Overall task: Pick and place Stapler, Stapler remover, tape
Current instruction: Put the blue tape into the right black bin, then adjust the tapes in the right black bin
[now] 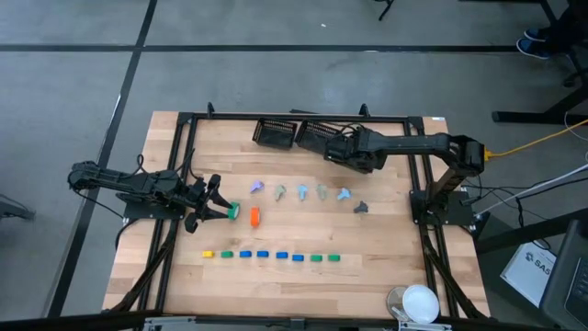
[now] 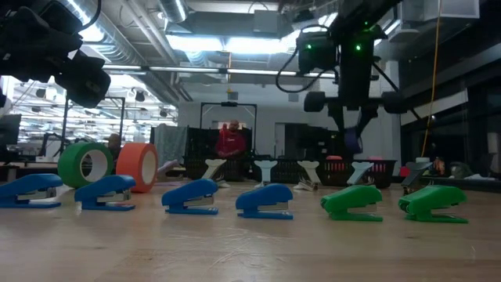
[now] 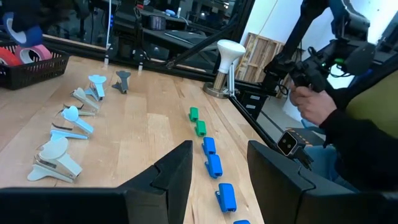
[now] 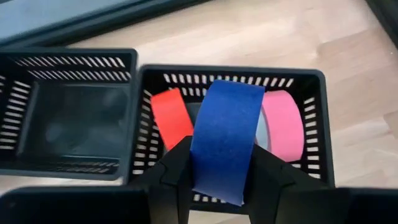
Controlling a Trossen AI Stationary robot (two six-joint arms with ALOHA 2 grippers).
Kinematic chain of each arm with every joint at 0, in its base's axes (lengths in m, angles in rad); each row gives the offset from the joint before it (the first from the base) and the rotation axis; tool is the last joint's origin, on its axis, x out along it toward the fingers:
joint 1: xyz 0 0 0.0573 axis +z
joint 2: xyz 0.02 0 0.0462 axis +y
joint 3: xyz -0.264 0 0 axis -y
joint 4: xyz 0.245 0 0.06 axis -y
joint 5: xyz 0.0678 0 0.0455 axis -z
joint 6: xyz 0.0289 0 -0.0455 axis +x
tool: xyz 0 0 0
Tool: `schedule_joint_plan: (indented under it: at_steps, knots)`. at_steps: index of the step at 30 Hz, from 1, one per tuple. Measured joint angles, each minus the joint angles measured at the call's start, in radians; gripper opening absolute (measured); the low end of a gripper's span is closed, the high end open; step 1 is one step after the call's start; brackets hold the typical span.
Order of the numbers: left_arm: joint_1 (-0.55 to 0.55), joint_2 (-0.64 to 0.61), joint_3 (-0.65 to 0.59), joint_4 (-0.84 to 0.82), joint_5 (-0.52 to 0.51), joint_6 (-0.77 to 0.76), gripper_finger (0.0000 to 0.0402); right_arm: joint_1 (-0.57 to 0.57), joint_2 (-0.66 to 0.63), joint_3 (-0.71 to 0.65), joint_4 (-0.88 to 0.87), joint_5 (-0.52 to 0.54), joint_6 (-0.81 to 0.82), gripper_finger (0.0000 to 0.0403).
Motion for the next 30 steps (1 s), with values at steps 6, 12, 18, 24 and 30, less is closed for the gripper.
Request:
schedule_joint_plan:
  at_steps: [6,12,18,24,30]
  knots:
    - [0.0,0.0,0.0,0.0,0.0,0.0,0.015,-0.007,0.0,-0.089,0.132,0.0,-0.054,0.0108]
    - [0.0,0.0,0.0,0.0,0.0,0.0,0.015,-0.026,0.0,-0.165,0.276,0.0,-0.177,0.0109]
    - [0.0,0.0,0.0,0.0,0.0,0.0,0.015,-0.044,0.0,-0.175,0.27,-0.012,-0.18,0.0133]
    - [0.0,0.0,0.0,0.0,0.0,0.0,0.015,-0.046,-0.007,-0.175,0.268,-0.023,-0.215,0.0199]
    - [0.0,0.0,0.0,0.0,0.0,0.0,0.015,-0.046,-0.007,-0.163,0.245,-0.027,-0.232,0.0274]
